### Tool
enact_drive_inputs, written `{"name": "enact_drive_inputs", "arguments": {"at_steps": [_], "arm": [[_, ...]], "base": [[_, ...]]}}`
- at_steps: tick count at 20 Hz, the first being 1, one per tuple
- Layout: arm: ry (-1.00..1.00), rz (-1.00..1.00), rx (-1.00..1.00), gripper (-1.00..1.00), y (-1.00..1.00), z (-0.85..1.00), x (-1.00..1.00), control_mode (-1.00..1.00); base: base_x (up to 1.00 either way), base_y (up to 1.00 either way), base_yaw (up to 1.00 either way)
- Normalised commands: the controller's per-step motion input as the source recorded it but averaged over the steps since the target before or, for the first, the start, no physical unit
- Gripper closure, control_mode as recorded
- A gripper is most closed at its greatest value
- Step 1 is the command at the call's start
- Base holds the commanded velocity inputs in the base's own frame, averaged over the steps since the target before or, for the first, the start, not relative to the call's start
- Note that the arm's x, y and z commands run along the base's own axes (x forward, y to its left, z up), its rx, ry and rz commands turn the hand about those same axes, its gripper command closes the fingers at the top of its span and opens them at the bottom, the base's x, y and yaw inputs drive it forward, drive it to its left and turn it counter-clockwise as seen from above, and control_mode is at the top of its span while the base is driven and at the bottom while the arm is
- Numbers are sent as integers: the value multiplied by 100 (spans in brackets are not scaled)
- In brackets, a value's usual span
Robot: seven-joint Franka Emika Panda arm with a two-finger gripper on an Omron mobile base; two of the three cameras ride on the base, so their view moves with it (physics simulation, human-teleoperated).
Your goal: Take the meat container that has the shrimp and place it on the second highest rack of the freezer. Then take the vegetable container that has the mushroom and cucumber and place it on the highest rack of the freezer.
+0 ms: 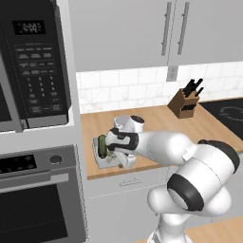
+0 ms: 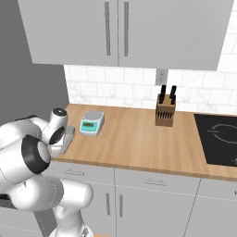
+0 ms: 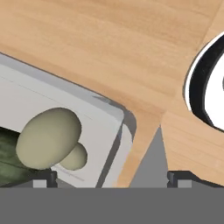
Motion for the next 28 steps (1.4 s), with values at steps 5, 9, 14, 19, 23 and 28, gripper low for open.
{"name": "enact_drive_inputs", "arguments": {"at_steps": [5, 9, 14, 19, 23, 28], "arm": [[1, 0, 0, 100, 11, -22, 23, -100], [1, -1, 0, 100, 10, -29, 18, -100], [1, -1, 0, 100, 4, -16, 0, -100], [0, -4, 0, 100, 1, -9, -20, -100], [0, 0, 0, 100, 1, 0, -17, -100], [0, 0, 0, 100, -8, 7, -19, -100]], "base": [[0, 0, 0], [0, 0, 0], [0, 0, 0], [0, 0, 0], [0, 0, 0], [0, 0, 0]]}}
